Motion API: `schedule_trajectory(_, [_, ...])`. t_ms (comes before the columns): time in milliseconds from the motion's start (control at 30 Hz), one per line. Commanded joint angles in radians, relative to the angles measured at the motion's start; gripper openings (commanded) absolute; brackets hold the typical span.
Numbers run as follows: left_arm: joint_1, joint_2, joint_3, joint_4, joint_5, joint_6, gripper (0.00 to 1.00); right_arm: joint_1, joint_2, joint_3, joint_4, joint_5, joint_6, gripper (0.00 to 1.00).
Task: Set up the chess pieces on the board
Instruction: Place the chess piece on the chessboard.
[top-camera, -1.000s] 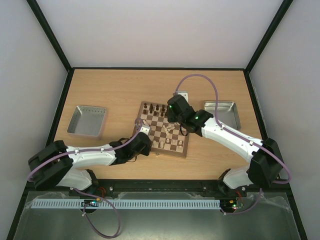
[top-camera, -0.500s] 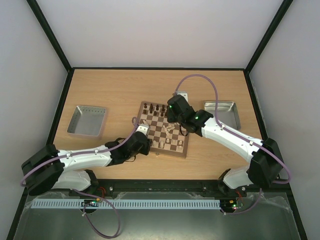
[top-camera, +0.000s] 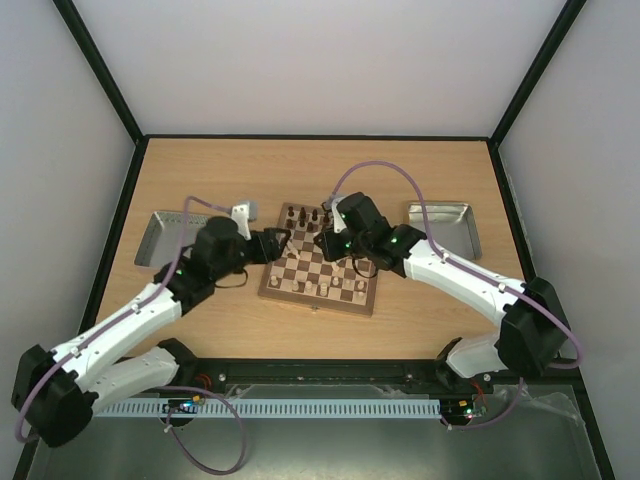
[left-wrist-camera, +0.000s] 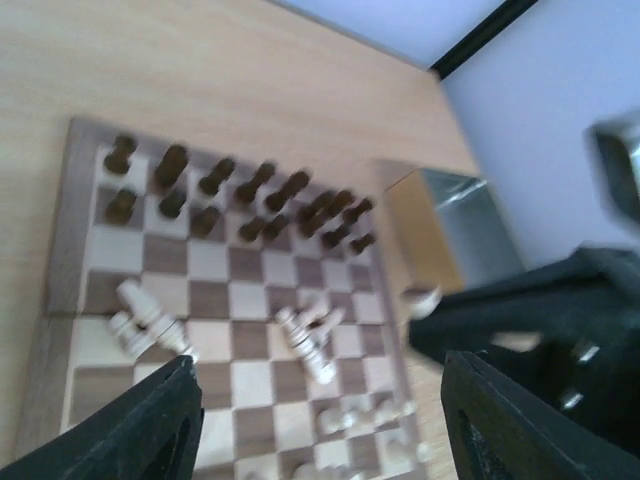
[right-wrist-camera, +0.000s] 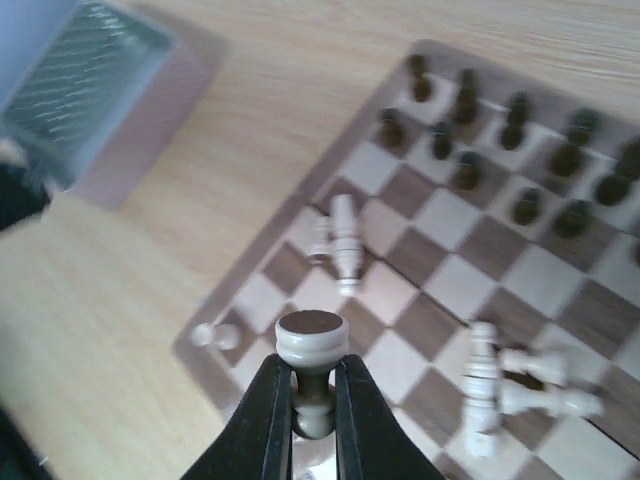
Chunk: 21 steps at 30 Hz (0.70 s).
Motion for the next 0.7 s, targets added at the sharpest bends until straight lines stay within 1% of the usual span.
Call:
schedule_trajectory(0, [0.145,-0.032,0.082,-0.030,0.355,-0.080,0.70,0.001,-0.042,-0.006,0.122,-0.276,-0.125,0.05])
schedule_trajectory(67, [0.180,-0.006,0.102,-0.026,0.465,-0.107,0.71,0.002,-0.037,0.007,0.135,-0.341,-0.155,0.05])
schedule_trajectory(133, [0.190,0.026,0.114,-0.010,0.554,-0.133,0.72,0.001,-0.032,0.022,0.144,-0.401,-0.179,0.05])
schedule_trajectory(200, [0.195,0.041,0.115,0.020,0.610,-0.164,0.71,0.001,-0.030,0.029,0.154,-0.437,-0.191,0.05])
schedule_trajectory(233, [0.196,0.042,0.111,0.040,0.630,-0.181,0.69,0.001,-0.029,0.032,0.155,-0.445,-0.196,0.05])
schedule_trajectory(300, [0.199,0.041,0.105,0.064,0.648,-0.203,0.64,0.001,-0.023,0.037,0.153,-0.435,-0.200,0.05])
schedule_trajectory(467, [0.204,0.061,0.088,0.049,0.638,-0.197,0.48,0.001,-0.011,0.041,0.163,-0.428,-0.192,0.05])
schedule_trajectory(667, [0.214,0.093,0.058,0.100,0.649,-0.234,0.40,0.001,-0.008,0.040,0.184,-0.430,-0.186,0.05])
